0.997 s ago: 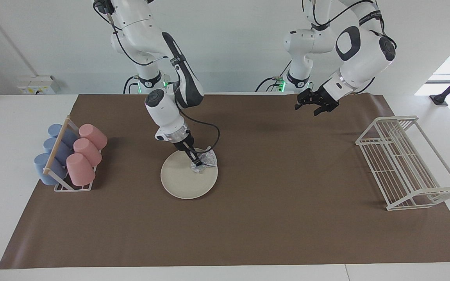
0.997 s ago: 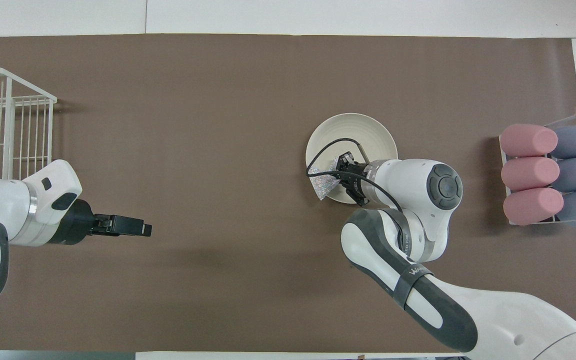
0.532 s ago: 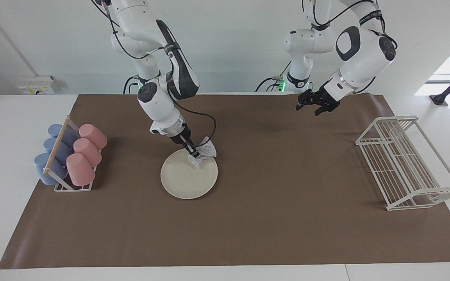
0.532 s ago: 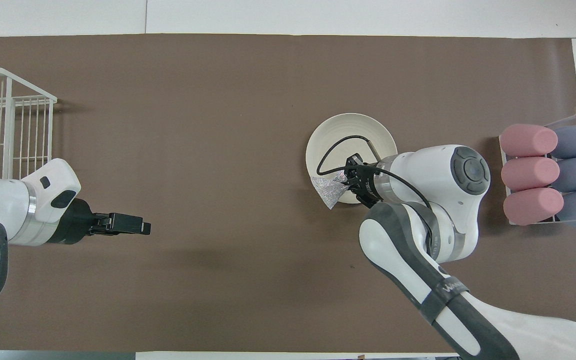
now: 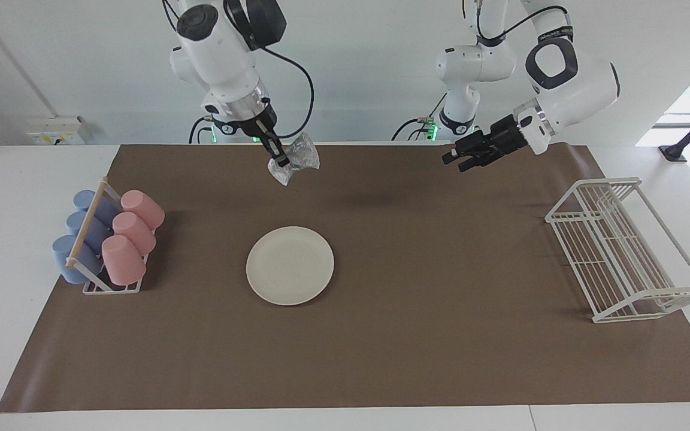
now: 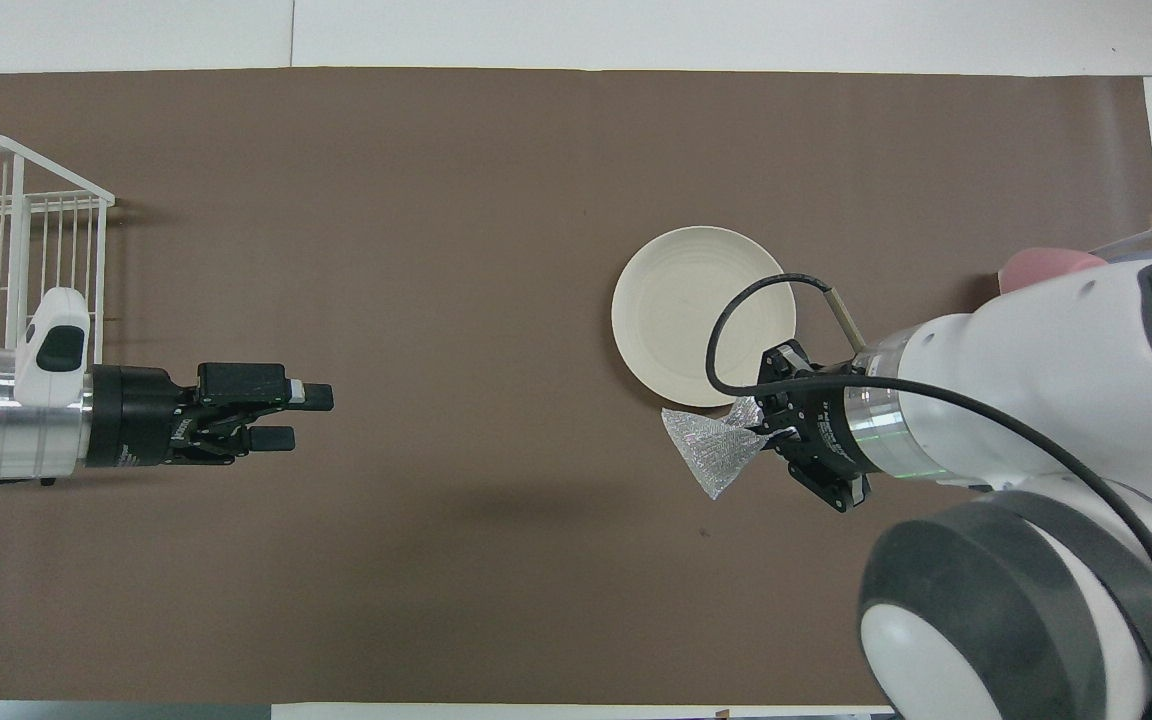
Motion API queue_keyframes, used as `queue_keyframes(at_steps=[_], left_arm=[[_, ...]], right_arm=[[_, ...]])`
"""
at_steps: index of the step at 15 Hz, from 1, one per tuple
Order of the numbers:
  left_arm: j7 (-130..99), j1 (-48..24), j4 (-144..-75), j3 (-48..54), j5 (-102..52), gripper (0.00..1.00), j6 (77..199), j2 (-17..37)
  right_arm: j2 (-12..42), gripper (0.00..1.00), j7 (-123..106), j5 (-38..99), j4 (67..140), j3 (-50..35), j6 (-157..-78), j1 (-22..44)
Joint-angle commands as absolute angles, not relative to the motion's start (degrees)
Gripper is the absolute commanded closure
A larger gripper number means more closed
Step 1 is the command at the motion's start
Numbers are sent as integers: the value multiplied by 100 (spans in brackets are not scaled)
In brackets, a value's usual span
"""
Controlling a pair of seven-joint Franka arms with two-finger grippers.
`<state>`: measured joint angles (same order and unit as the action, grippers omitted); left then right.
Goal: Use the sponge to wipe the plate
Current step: 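Lift the sponge off the plate toward the left gripper, then grasp the sponge with the left gripper from the right gripper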
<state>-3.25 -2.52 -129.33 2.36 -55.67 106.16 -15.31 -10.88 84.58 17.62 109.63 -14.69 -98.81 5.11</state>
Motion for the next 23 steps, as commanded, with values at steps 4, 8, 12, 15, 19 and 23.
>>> queue_keyframes(at_steps=[4, 8, 12, 15, 19, 23], left_arm=[[-1142, -421, -12841, 334, -7152, 0, 10714, -1468], [-1467, -851, -12850, 334, -7672, 0, 10897, -1468], [-2135, -1335, -12841, 334, -7910, 0, 11091, -1468], [-2450, -1774, -12832, 334, -8173, 0, 11495, -1459], [-2689, -2144, -12806, 343, -8200, 0, 11531, -1459], [-2768, -2434, -12814, 369, -8218, 2, 11602, -1476]], right_arm=[[-896, 100, 9957, 1547, 10028, -1652, -8974, 975], [-940, 100, 10222, 1547, 10099, -1696, -9150, 1327], [-940, 100, 10327, 1538, 10142, -1696, -9281, 1345], [-958, 100, 10494, 1538, 10186, -1696, -9360, 1371], [-932, 100, 10599, 1538, 10248, -1714, -9544, 1485], [-932, 100, 10617, 1538, 10354, -1714, -9729, 1521]])
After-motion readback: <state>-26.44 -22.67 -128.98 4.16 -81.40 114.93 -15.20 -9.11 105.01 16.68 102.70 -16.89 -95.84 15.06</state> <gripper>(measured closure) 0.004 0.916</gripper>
